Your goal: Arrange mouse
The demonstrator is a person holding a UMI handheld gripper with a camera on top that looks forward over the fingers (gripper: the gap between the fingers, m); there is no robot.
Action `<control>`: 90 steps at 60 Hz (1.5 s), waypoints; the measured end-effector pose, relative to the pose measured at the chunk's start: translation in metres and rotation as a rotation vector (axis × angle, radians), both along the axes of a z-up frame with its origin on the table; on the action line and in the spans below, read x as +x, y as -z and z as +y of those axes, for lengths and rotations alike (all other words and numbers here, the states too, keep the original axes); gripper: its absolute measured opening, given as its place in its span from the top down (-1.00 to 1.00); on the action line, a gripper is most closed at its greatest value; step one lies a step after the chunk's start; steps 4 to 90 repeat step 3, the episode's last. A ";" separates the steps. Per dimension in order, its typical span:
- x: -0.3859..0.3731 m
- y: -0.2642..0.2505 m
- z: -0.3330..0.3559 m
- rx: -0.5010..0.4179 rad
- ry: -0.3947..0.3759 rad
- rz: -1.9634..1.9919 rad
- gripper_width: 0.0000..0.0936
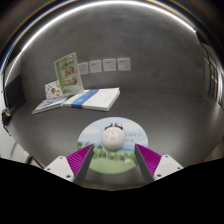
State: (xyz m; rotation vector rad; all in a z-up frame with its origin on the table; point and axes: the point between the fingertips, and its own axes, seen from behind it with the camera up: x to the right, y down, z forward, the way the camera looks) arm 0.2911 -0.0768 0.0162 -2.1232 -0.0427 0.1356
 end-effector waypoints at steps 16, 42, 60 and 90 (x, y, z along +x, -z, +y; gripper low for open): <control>0.004 -0.001 -0.026 -0.003 -0.001 0.003 -0.81; 0.004 -0.001 -0.026 -0.003 -0.001 0.003 -0.81; 0.004 -0.001 -0.026 -0.003 -0.001 0.003 -0.81; 0.004 -0.001 -0.026 -0.003 -0.001 0.003 -0.81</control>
